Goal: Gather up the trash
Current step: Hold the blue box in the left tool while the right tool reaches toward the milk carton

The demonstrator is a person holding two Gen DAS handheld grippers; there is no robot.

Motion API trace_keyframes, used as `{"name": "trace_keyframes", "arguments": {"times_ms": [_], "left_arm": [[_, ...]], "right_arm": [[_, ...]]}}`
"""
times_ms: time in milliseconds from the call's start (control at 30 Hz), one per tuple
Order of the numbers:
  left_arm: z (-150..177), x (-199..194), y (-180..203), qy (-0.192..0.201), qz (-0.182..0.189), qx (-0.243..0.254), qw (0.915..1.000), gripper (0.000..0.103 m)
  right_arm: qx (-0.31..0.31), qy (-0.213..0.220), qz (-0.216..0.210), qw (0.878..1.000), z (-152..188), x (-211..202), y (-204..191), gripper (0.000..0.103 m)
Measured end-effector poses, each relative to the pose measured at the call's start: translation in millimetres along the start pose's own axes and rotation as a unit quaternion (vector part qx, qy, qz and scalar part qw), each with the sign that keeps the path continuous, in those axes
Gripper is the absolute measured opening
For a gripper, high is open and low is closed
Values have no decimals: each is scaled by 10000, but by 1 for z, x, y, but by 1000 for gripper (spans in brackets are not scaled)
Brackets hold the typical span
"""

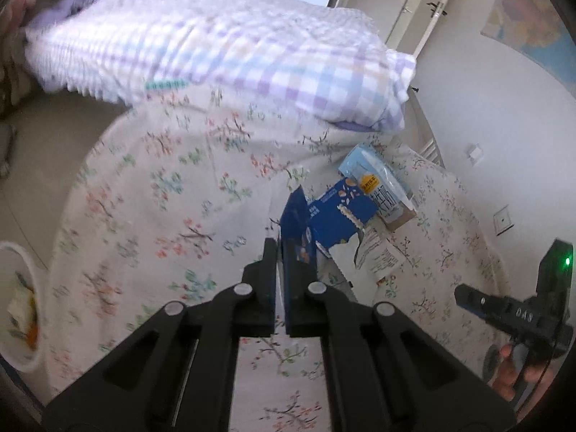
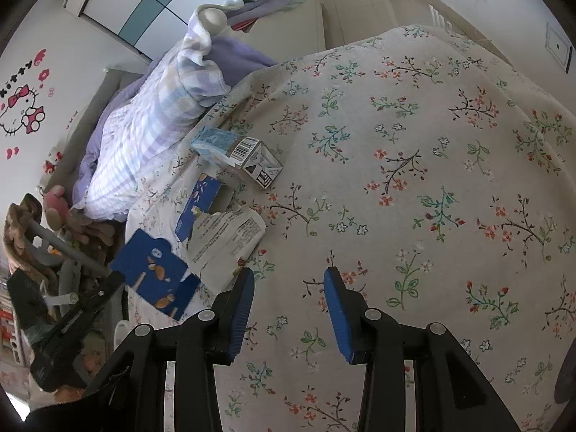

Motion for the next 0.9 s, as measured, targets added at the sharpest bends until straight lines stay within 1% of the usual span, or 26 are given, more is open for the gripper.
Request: {"name": "trace_keyframes", "arguments": {"times_ms": [67,133,200,300,400,467,533,600,700,800,900], "left_arm": [[1,-13,1,97,-15,122,9999,4],[4,-22,3,195,-22,217,9996,4],[9,-32,3,286,27,230,9993,3],[16,-43,-5,371,121,70,9992,3],[22,-50,-15,497,167,-75,9986,3],[26,-55,-26,569,212,-171,9980,3],[27,-57,-34,553,190,-239,9980,3],[26,-59,-41,545,170,-278,9980,3],[25,-63,-52,552,205,-390,9975,3],[24,-67,-59,592,188,-399,9973,3],[24,-69,-65,601,157,-403,9973,3]], "right_arm": [[19,19,-15,10000,0,0,0,42],[21,55,-34,10000,-1,1,-1,48],[37,82,19,10000,-3,1,0,60],[132,98,77,9998,-8,0,-4,63],[-175,104,71,9998,-23,2,-22,64],[-465,282,177,9984,-34,2,-37,67],[-785,420,196,9958,-43,6,-51,69],[-1126,513,205,9921,-54,14,-64,69],[-1425,540,270,9879,-68,34,-75,69],[-1492,472,312,9872,-79,59,-78,69],[-1507,405,403,9869,-83,79,-78,69]]}}
Point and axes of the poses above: each gripper's, at about its wrist camera, not at the fingertips, and x roughly the way its jaws point, y to its right, z to its underside, the point moved 1 cm from there along x, roughly the way its jaws point, and after that the axes turned 5 degrees about z, right-handed, at the moved point
